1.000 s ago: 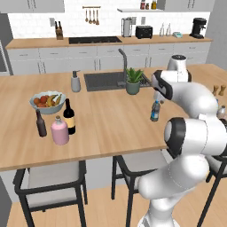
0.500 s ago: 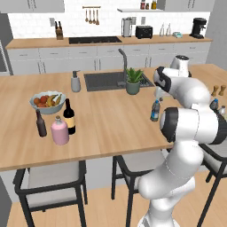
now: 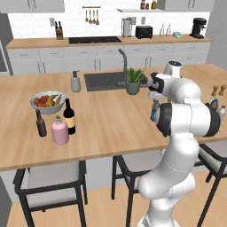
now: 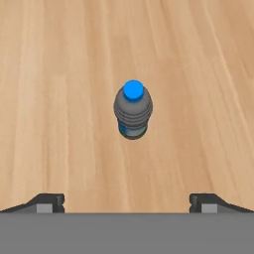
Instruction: Move the plastic bottles in the middle to the plastics group, and the glass bottles in the middle to the glass group.
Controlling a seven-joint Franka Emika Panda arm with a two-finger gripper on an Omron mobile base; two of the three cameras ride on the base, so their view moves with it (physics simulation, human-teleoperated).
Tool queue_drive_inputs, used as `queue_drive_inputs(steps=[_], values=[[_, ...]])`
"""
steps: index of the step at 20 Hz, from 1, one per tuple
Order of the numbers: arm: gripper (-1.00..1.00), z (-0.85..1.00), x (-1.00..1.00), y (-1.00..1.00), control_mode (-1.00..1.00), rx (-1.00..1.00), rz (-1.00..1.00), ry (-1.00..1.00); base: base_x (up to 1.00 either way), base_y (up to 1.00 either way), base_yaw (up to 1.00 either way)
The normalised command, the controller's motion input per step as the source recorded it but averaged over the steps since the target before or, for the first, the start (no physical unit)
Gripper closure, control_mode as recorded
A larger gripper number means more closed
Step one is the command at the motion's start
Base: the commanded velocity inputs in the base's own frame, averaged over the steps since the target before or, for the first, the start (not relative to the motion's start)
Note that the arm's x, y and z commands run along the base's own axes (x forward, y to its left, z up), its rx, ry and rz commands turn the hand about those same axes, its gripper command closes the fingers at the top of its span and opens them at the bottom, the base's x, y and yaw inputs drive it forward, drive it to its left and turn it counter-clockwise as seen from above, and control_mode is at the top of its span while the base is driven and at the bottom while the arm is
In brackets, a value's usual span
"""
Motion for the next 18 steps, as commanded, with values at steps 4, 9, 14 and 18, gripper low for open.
queue_drive_inputs(steps=[4, 9, 14, 18], values=[[-1.0, 0.0, 0.0, -0.02, -1.0, 0.02, -0.15, -0.02, 0.0, 0.0, 0.0], [-1.0, -0.01, 0.05, -0.1, -1.0, 0.0, -0.01, -0.02, 0.0, 0.0, 0.0], [-1.0, -0.2, 0.21, -0.09, -1.0, 0.0, 0.02, 0.0, 0.0, 0.0, 0.0], [-1.0, -0.18, 0.21, -0.02, -1.0, 0.0, 0.05, 0.0, 0.0, 0.0, 0.0]])
